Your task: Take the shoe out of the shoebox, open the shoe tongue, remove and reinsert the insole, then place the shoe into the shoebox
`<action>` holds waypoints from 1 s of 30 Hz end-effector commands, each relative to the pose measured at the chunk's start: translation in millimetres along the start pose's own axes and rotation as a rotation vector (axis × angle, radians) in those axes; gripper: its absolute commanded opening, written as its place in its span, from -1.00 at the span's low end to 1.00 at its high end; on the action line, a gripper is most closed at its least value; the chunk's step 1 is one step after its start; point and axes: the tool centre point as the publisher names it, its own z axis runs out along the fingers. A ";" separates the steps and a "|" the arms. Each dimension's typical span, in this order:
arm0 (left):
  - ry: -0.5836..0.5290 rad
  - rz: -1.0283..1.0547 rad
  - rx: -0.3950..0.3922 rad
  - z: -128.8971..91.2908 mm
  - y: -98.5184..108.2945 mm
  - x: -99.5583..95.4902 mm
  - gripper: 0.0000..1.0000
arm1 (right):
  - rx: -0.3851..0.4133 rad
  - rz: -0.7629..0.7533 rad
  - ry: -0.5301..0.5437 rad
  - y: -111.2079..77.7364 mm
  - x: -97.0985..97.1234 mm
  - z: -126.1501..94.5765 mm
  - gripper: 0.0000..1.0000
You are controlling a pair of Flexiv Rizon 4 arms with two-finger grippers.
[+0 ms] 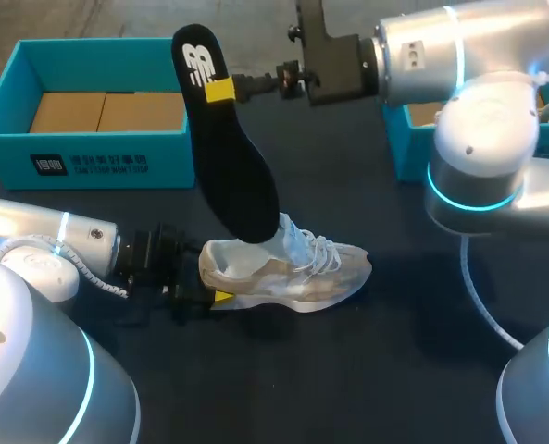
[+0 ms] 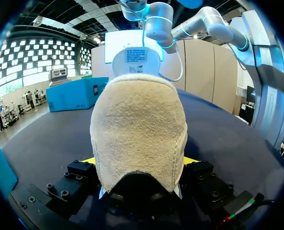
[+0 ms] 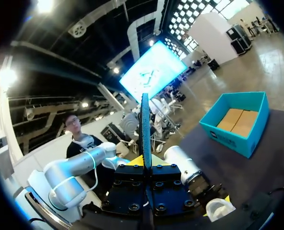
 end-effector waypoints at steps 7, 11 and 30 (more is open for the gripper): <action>0.001 0.001 -0.003 -1.1 2.2 -0.5 -1.00 | -0.031 -0.024 -0.075 -8.2 13.1 -15.9 -1.00; 0.001 0.001 -0.003 -1.1 2.2 -0.5 -1.00 | -0.031 -0.024 -0.075 -8.2 13.1 -15.9 -1.00; 0.001 0.001 -0.003 -1.1 2.2 -0.5 -1.00 | -0.064 0.107 -0.088 2.9 29.4 -63.7 -1.00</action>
